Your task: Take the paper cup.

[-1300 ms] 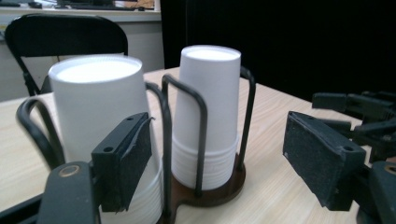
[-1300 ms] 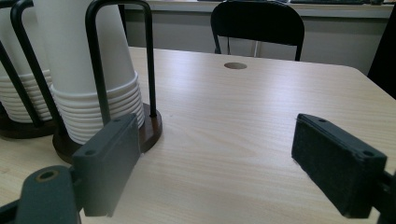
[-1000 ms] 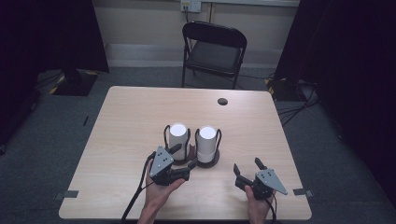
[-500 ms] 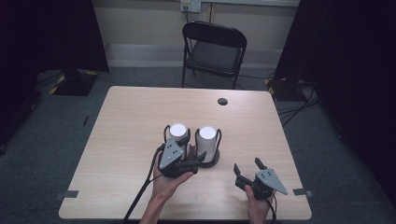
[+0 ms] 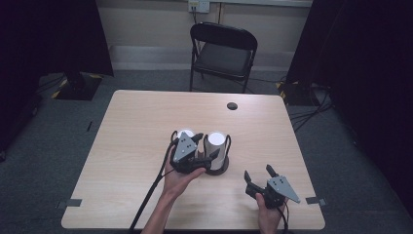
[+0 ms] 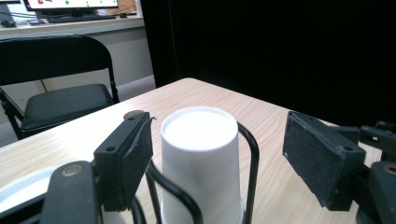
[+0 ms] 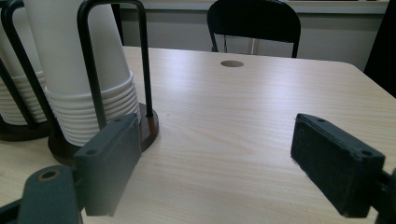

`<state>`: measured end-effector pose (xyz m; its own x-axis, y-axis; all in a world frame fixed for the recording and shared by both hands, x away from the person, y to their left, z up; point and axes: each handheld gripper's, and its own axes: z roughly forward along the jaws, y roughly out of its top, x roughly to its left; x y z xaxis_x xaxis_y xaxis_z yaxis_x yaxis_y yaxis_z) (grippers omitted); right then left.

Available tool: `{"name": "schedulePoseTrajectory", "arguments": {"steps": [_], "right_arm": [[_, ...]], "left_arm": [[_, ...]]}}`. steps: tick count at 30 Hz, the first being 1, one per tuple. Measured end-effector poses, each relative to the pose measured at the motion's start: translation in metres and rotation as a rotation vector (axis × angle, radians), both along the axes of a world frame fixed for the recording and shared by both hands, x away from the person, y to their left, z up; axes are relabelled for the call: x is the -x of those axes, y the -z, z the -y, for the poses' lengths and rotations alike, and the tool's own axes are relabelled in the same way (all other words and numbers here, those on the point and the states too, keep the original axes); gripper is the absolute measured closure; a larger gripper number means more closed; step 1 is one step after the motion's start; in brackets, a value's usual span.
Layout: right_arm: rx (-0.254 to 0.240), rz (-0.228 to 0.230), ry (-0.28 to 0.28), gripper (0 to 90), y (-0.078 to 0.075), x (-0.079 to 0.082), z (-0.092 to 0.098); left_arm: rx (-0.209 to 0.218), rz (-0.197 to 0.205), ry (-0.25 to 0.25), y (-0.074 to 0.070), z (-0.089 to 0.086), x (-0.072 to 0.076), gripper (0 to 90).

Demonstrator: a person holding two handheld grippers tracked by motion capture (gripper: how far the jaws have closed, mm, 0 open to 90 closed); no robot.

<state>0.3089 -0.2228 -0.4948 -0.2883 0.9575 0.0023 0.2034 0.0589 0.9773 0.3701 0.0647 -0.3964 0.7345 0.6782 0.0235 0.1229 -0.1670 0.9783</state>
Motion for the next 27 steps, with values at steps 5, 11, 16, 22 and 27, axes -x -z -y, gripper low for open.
{"name": "schedulePoseTrajectory", "arguments": {"steps": [5, 11, 16, 22, 27], "right_arm": [[0.001, 0.001, -0.001, 15.3, 0.000, 0.000, 0.000], [0.002, -0.001, -0.002, 15.4, 0.000, 0.000, 0.000], [0.004, -0.008, -0.002, 15.7, 0.000, -0.001, 0.000], [0.001, -0.007, -0.006, 15.8, 0.000, -0.001, 0.000], [-0.003, -0.011, -0.005, 15.9, 0.000, -0.001, 0.000]], "left_arm": [[0.003, -0.020, 0.017, -0.002, 0.007, -0.011, 24.8], [-0.004, -0.021, 0.014, -0.001, 0.015, -0.024, 24.9], [-0.007, -0.031, 0.009, 0.004, 0.021, -0.035, 24.3], [-0.030, -0.028, 0.016, 0.006, 0.027, -0.040, 27.2], [-0.044, -0.034, 0.024, 0.010, 0.030, -0.043, 30.1]]}}
